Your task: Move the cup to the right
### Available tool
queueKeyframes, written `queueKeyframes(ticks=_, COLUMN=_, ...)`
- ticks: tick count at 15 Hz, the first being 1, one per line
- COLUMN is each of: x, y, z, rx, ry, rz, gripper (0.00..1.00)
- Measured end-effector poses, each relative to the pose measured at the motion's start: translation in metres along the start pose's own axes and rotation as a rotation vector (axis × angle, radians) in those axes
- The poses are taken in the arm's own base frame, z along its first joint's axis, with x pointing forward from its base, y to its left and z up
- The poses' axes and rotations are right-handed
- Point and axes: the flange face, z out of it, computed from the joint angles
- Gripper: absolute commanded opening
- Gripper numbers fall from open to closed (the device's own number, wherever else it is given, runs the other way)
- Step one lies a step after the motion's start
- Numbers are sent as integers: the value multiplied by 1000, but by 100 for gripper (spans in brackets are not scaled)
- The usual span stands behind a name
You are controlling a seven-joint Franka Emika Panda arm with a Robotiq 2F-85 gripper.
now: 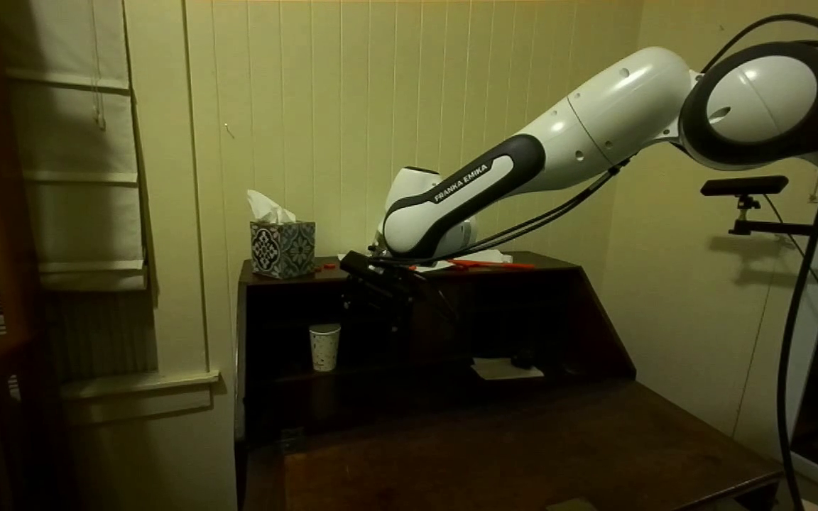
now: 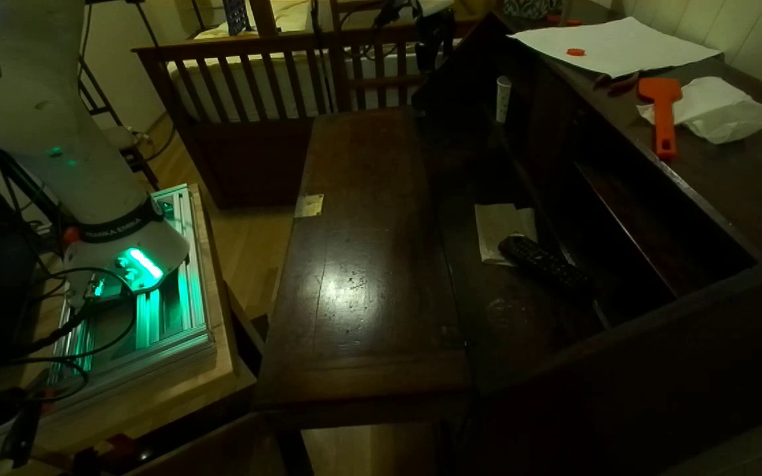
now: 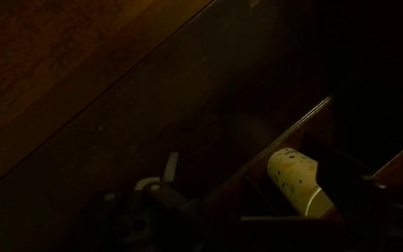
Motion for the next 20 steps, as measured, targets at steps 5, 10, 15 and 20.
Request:
queueKeyframes(ticks=5, x=5, y=3, z=7, rx=-9, ry=-3, rz=12, gripper=100)
queueKeyframes(ticks=10, x=15, y=-2, z=34, rx=-12, ry=-12, rz=66, gripper=100)
queueKeyframes(ticks=15, x=23, y=-18, z=64, rx=20, ry=-22, rz=162, gripper=100)
queueKeyframes(ticks=20, x=38, y=-34, z=87, rx=109, ry=-1, rz=214, gripper=100)
